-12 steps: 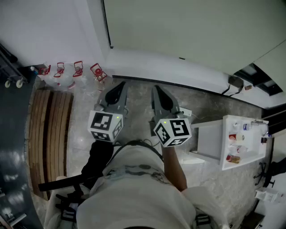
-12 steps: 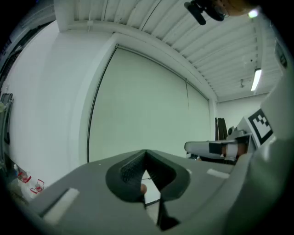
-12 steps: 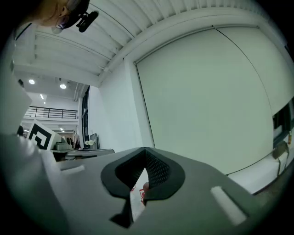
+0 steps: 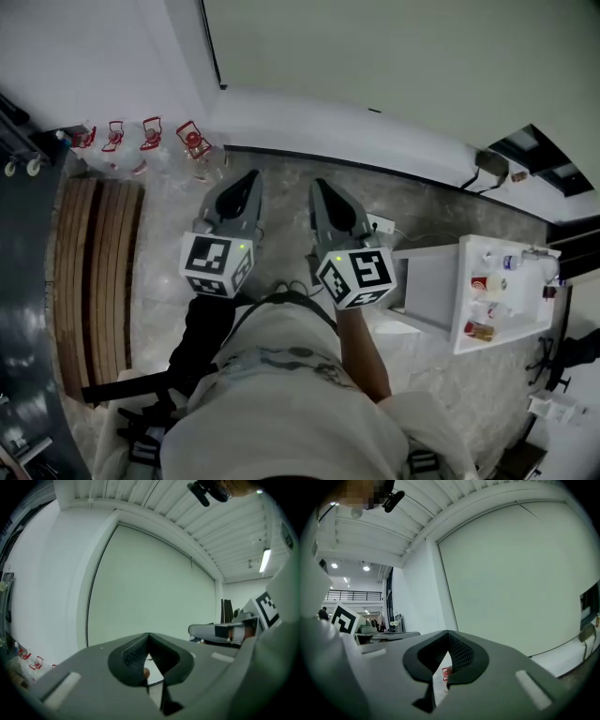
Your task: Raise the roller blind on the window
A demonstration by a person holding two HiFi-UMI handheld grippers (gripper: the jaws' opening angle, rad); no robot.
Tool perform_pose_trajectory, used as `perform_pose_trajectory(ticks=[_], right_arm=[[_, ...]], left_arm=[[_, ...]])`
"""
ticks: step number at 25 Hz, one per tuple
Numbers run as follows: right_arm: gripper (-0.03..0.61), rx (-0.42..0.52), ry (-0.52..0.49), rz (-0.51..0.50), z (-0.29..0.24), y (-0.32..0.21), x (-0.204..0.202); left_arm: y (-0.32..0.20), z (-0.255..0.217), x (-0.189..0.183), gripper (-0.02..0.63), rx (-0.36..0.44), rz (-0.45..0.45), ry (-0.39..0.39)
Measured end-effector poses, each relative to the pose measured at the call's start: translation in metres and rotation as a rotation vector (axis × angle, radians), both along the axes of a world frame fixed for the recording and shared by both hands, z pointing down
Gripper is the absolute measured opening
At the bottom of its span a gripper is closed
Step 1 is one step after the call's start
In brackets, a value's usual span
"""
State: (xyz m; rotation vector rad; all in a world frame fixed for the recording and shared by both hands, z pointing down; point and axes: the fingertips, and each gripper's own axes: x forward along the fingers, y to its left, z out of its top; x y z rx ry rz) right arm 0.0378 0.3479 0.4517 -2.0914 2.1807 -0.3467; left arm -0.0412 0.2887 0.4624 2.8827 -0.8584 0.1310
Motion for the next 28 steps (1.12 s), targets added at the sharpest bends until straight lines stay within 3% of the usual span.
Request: perform_pose_trajectory(ticks=[6, 11, 19, 28], right_arm=[[0.002, -0.028, -0.052, -0.007, 0.023, 0.007, 0.021], [0.002, -0.031, -0.076, -0.039, 0.030, -0.017, 0.018], [0.002, -0.002, -0.023, -0.096, 0.019, -0.112, 0.007], [0.002, 0.016, -0.027, -0.126, 0.006, -0.228, 0.000]], left_arm=[[-0.003, 0.017, -0.002, -0.005, -0.054, -0.053, -0.012], [-0.025, 0.025, -0.010, -0.004, -0.074, -0.086, -0.028], [-0.127, 0.022, 0.000, -0.003, -0.109, -0.063, 0.029], [-0.233, 0.015, -0.011, -0.003, -0.113, -0.070, 0.025]])
